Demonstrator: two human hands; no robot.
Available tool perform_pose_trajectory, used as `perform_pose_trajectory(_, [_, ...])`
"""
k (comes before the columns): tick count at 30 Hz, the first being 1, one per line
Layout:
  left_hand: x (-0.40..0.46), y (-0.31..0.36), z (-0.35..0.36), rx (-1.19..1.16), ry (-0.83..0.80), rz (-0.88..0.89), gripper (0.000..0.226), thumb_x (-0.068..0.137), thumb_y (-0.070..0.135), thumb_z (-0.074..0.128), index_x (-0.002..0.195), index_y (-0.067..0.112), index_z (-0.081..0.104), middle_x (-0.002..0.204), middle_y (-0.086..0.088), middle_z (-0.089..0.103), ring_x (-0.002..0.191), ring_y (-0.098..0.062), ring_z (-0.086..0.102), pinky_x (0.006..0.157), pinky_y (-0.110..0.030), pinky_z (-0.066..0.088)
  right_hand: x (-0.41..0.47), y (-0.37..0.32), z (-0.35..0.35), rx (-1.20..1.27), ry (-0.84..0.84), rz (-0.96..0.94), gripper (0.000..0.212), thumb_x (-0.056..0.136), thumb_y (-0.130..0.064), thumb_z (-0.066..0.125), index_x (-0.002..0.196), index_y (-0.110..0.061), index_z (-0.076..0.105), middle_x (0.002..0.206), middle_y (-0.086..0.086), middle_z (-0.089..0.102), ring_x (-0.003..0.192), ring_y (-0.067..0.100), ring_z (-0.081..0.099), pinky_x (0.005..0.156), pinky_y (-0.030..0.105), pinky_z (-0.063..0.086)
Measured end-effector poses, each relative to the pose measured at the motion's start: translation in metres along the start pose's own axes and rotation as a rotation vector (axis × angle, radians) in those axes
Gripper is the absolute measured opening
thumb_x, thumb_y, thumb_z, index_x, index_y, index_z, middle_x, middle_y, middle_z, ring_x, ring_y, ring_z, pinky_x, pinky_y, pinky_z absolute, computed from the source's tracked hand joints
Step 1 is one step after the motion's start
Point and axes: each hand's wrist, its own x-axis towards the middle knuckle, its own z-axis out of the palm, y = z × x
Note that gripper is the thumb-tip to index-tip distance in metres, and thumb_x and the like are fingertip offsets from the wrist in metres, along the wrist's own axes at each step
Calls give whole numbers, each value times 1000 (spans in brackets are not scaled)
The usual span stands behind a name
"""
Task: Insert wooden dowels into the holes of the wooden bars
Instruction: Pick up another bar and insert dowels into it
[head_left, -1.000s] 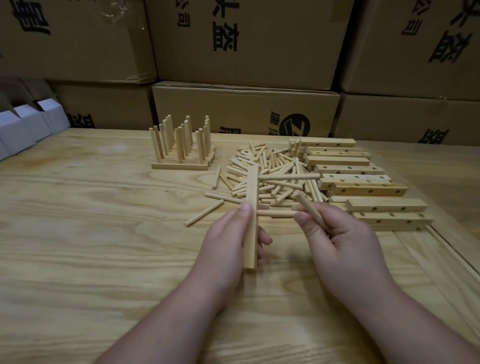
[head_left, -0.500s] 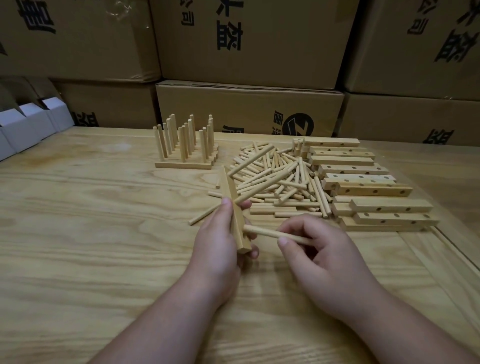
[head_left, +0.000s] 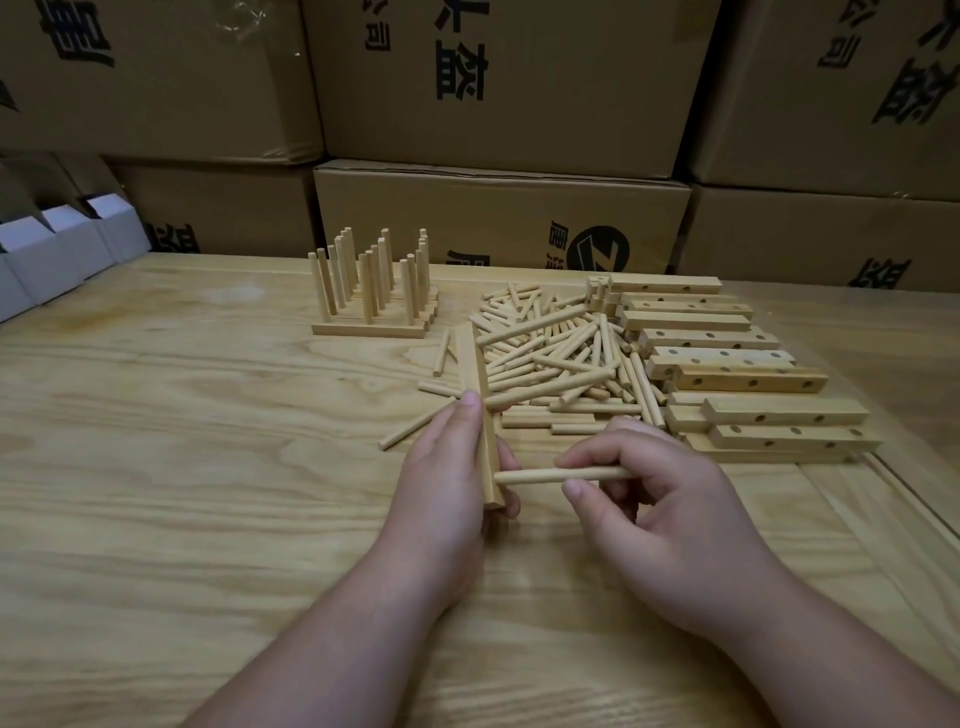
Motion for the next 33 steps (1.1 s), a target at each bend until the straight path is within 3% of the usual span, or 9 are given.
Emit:
perform_pose_trajectory(4, [0, 0, -2, 58, -73, 19, 37, 96, 49, 47, 98, 25, 75, 59, -6, 54, 43, -20, 49, 44, -29, 40, 0, 0, -3, 17, -75, 68, 3, 86, -21, 74, 87, -24, 75, 81, -10, 65, 76, 13, 62, 62, 11, 42])
perform_pose_trajectory(7, [1, 0, -3, 95, -89, 31, 40, 91, 53, 45, 103, 28, 75, 58, -5, 53, 43, -22, 50, 48, -29, 41, 1, 2, -5, 22, -98, 98, 6, 86, -19, 76, 87, -26, 76, 79, -6, 68, 73, 15, 62, 60, 12, 43])
perform_pose_trajectory(13, [2, -2, -4, 93, -100, 57, 46, 91, 57, 42, 106, 29, 74, 58, -8, 55, 43, -24, 51, 46, -28, 40, 0, 1, -4, 57, -73, 133, 2, 84, -36, 75, 86, -36, 76, 72, 2, 69, 61, 16, 59, 52, 21, 45])
perform_pose_trajectory(17, [1, -3, -4, 106, -121, 69, 47, 93, 59, 38, 107, 31, 74, 63, -10, 58, 45, -25, 53, 47, -29, 41, 1, 2, -6, 34, -83, 141, 8, 83, -44, 69, 87, -38, 73, 67, 6, 65, 55, 13, 54, 49, 15, 40])
perform_pose_trajectory(20, [0, -3, -4, 96, -133, 59, 47, 93, 55, 37, 108, 30, 74, 64, -7, 56, 47, -23, 52, 49, -31, 42, 1, 1, -6, 55, -78, 146, 13, 86, -50, 69, 84, -38, 74, 65, 7, 63, 52, 5, 50, 48, 13, 37])
perform_pose_trajectory(25, [0, -1, -2, 42, -130, 27, 39, 99, 40, 42, 109, 18, 72, 68, -4, 53, 51, -18, 48, 51, -32, 43, -1, 0, -1, 222, 0, 219, 17, 76, -42, 71, 84, -28, 76, 58, -4, 62, 51, 2, 50, 49, 16, 42])
perform_pose_trajectory(29, [0, 5, 1, -79, -90, -72, 30, 106, 29, 44, 94, 10, 64, 74, -6, 58, 55, -17, 50, 51, -30, 43, 4, 6, 4, 398, 148, 310, 43, 71, -40, 73, 113, -33, 64, 65, -4, 61, 55, 12, 55, 49, 28, 48])
perform_pose_trajectory(31, [1, 7, 2, -158, -104, -114, 26, 105, 27, 46, 106, 11, 66, 79, -5, 62, 63, -15, 57, 54, -28, 47, 7, 9, 5, 418, 189, 342, 49, 71, -40, 73, 117, -31, 59, 69, -4, 63, 54, 13, 57, 47, 28, 48])
perform_pose_trajectory(33, [2, 9, 1, -174, -146, -126, 23, 103, 26, 49, 118, 16, 64, 92, -6, 70, 75, -19, 65, 63, -29, 50, 7, 11, 7, 379, 180, 352, 46, 68, -41, 75, 111, -28, 66, 73, -4, 66, 53, 13, 58, 46, 26, 48])
